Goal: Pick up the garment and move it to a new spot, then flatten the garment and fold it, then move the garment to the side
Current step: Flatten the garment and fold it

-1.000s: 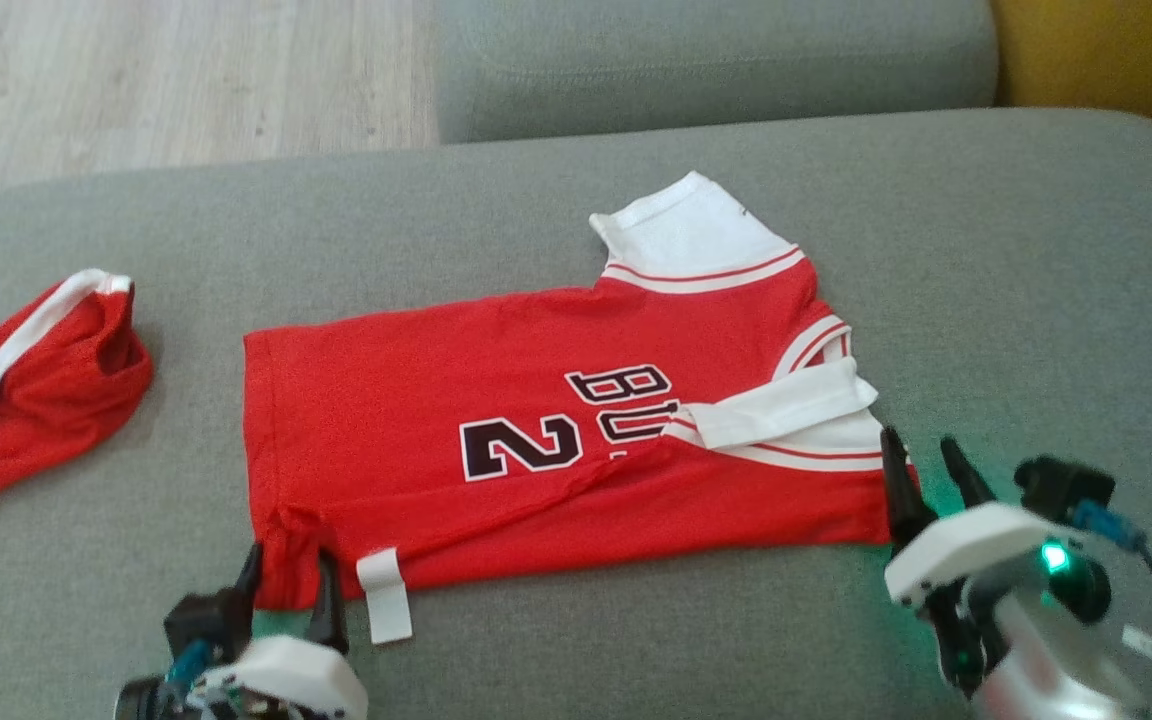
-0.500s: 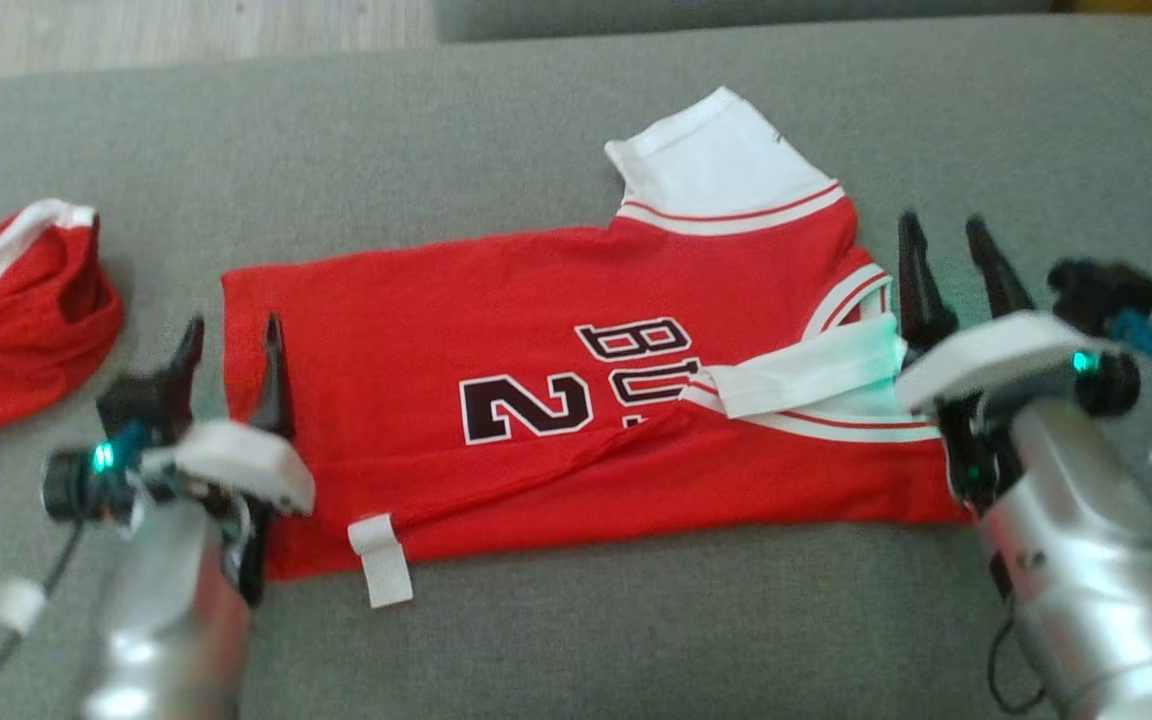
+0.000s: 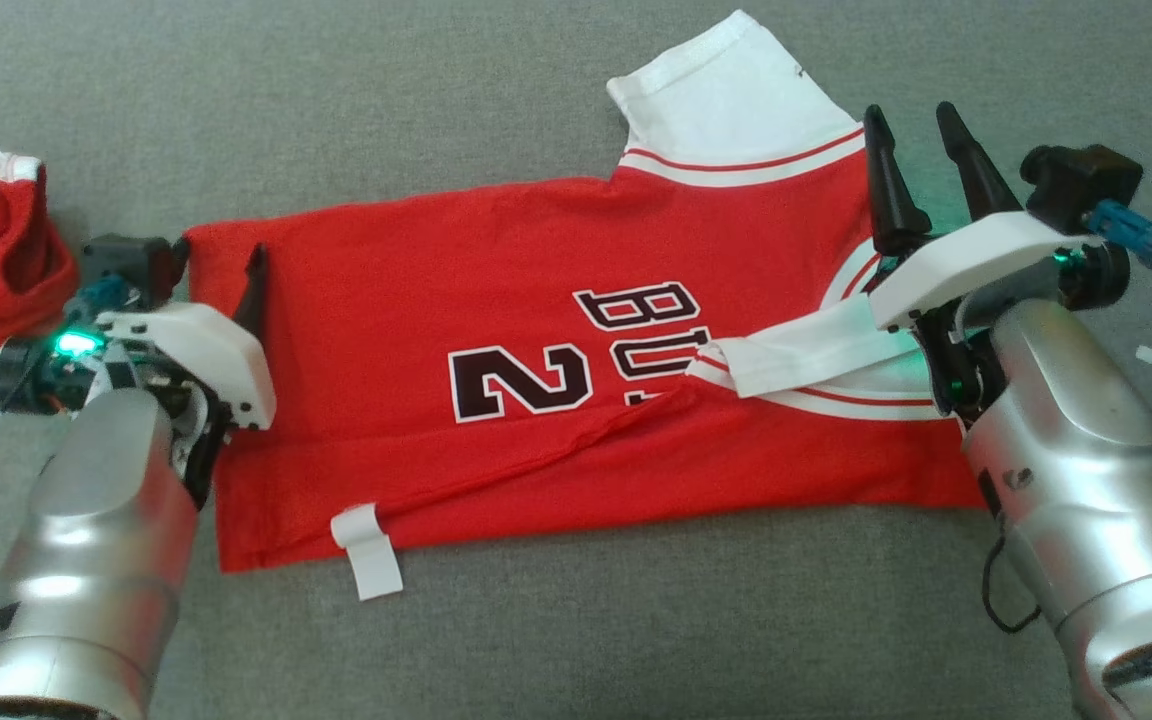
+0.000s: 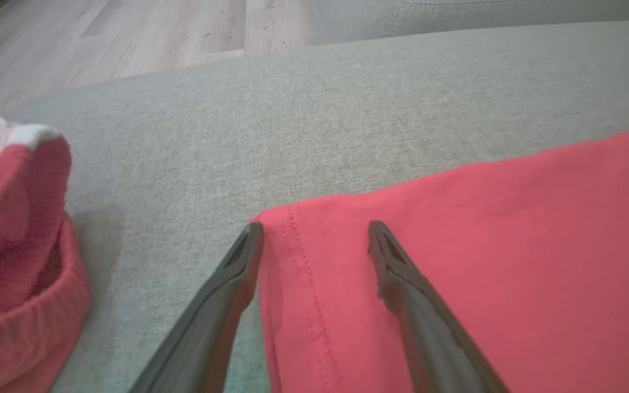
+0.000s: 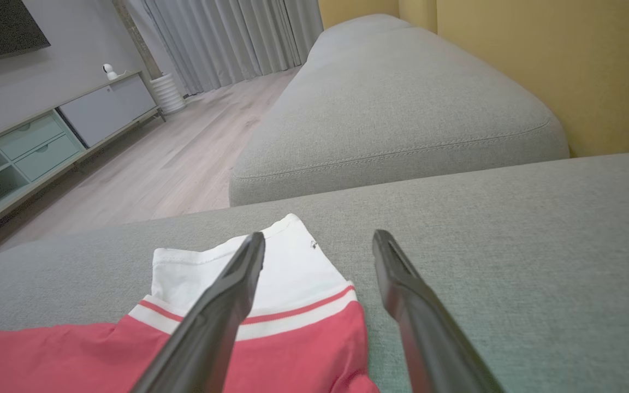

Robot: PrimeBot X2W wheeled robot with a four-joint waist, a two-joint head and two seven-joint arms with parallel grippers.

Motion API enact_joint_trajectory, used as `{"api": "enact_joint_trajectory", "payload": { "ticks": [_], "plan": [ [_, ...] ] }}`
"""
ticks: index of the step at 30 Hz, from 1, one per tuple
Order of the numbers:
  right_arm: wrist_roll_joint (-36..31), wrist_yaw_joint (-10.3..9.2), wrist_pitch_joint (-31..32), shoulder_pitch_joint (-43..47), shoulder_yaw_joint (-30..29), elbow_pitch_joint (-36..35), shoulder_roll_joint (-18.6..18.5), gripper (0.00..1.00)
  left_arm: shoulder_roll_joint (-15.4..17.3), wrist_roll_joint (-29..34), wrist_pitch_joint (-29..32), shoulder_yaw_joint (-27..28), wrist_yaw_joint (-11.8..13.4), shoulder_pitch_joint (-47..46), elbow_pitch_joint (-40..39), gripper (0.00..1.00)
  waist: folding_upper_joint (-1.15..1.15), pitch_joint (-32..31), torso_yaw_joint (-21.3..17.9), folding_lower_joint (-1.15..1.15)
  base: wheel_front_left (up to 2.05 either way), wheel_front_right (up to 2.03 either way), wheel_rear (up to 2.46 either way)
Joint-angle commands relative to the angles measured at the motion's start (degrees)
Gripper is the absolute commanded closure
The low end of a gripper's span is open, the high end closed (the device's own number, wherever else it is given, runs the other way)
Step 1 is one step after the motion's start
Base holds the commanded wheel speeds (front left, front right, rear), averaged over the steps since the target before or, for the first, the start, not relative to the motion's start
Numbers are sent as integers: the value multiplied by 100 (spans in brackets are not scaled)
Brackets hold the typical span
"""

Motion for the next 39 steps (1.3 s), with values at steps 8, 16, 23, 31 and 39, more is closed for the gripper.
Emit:
{"api": "enact_joint_trajectory", "payload": {
  "ticks": [8,16,23,31,39],
  "plan": [
    [134,-4,-60,-299,253,-56,-64,0,540,-515,-160,-279,12,-359,-1,0,0,163,-29,-1,0,0,0],
    [234,-4,122,-619,524,163,-225,0,478,-1009,-90,-785,12,-521,18,58,0,312,67,-1,0,0,0],
    [252,-4,631,-1161,818,485,-441,0,502,-1248,-358,-1259,11,-761,-164,100,0,498,332,-1,0,0,0],
    [283,-4,1648,-1958,1188,1046,-745,0,123,-1496,-674,-1860,11,-1201,-316,100,0,799,964,-1,0,0,0],
    [126,-4,1893,-2462,1301,1638,-945,0,-157,-1807,-834,-2374,11,-1437,-283,100,0,1025,1357,-1,0,0,0]
  ]
}}
